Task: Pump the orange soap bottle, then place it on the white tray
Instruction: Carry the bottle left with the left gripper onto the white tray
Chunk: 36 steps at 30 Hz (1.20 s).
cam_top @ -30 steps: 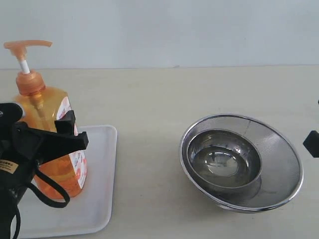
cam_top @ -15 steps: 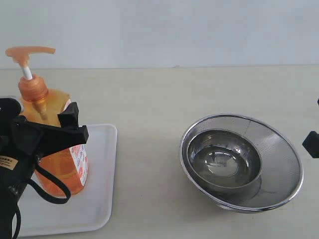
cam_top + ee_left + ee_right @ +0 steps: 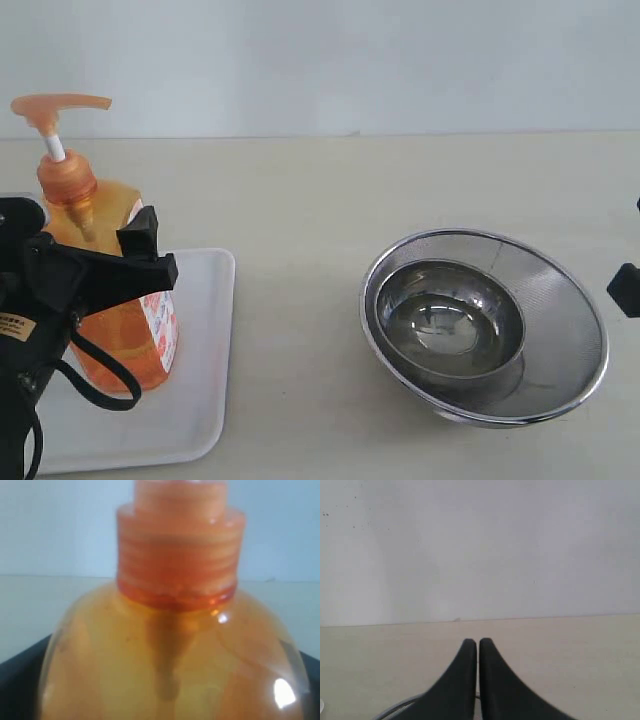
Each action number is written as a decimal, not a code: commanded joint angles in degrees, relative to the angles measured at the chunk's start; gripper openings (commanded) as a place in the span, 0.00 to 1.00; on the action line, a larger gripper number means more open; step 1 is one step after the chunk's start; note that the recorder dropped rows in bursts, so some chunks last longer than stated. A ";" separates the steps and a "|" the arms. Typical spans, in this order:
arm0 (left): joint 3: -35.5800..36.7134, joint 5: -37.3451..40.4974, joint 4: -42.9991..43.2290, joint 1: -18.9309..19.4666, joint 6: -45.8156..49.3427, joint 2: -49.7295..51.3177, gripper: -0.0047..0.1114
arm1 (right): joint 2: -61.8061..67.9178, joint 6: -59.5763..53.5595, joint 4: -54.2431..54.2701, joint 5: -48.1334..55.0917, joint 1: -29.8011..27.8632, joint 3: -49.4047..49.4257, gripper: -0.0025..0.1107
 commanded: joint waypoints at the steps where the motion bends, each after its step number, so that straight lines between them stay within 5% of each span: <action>1: -0.13 -0.72 -0.03 -0.15 0.46 -0.29 0.78 | 0.03 -0.38 -0.66 -0.48 0.11 0.04 0.02; 29: -0.13 -0.72 -0.74 -0.38 0.82 -0.29 0.78 | 0.03 -0.38 -0.83 -0.61 0.11 0.04 0.02; 36: -0.13 -0.72 -2.28 -3.05 3.24 -0.29 0.78 | 0.03 -0.38 -1.06 -0.74 0.11 0.04 0.02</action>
